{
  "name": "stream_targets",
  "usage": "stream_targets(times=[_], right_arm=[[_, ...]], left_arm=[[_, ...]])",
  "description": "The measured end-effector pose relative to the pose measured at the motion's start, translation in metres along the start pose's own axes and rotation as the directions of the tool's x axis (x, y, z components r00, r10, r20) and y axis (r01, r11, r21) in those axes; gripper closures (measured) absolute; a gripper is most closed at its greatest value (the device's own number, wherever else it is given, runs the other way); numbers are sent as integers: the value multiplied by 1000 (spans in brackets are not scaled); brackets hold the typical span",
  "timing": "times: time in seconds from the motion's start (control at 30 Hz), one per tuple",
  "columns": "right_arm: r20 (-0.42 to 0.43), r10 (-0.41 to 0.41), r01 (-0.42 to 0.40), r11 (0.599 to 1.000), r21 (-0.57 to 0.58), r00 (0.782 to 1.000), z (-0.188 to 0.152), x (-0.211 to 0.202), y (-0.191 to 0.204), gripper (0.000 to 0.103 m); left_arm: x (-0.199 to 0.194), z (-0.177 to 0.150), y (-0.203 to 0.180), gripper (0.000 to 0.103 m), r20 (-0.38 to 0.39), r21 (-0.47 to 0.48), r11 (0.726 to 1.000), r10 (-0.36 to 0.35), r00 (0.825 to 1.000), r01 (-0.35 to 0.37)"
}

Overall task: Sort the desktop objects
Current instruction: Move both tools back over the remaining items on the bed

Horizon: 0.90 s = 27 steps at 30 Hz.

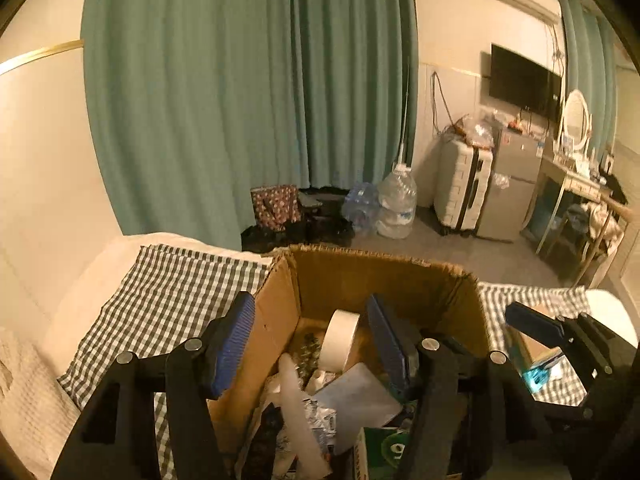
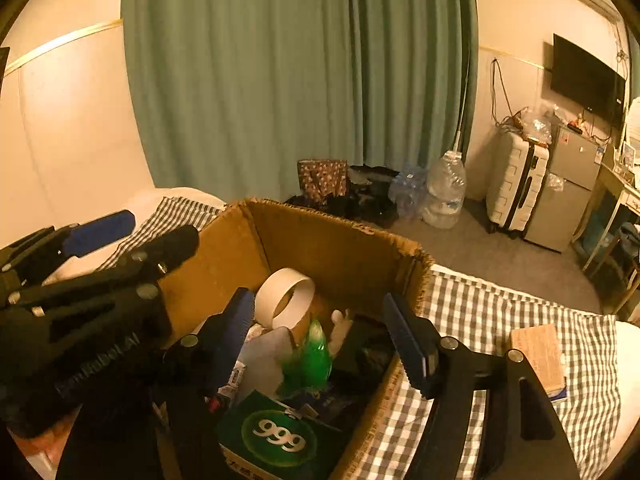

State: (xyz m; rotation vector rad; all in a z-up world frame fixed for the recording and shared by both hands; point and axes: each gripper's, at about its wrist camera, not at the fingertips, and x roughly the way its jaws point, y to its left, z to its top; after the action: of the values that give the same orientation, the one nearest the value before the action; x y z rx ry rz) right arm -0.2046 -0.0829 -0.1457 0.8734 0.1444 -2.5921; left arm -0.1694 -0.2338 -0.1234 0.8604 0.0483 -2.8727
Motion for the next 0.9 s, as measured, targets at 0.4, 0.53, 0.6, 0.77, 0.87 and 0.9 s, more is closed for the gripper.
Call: stream_targets(times=[0.4, 0.53, 0.6, 0.77, 0.87, 0.9], right_arm=[[94, -149, 141, 987, 81, 984, -2, -70, -79, 9], [120, -208, 198, 976, 94, 971, -5, -96, -117, 0], [133, -241, 230, 969, 90, 961, -7, -106, -128, 0], [122, -324, 318, 946, 70, 938, -23, -129, -174, 0], [108, -355, 348, 934, 75, 929, -36, -134, -203, 0], [99, -365, 357, 930, 91, 926, -43, -132, -216, 0]], left_arm=[[-14, 11, -32, 0, 76, 11, 1000, -7, 997, 6], [-20, 12, -50, 0, 100, 14, 999, -47, 994, 46], [-21, 12, -62, 0, 104, 6, 998, -68, 992, 68], [-20, 10, -101, 0, 116, 5, 989, -146, 982, 146], [-18, 5, -128, 0, 110, 35, 985, -175, 978, 172], [-16, 2, -142, 0, 107, 58, 983, -181, 978, 176]])
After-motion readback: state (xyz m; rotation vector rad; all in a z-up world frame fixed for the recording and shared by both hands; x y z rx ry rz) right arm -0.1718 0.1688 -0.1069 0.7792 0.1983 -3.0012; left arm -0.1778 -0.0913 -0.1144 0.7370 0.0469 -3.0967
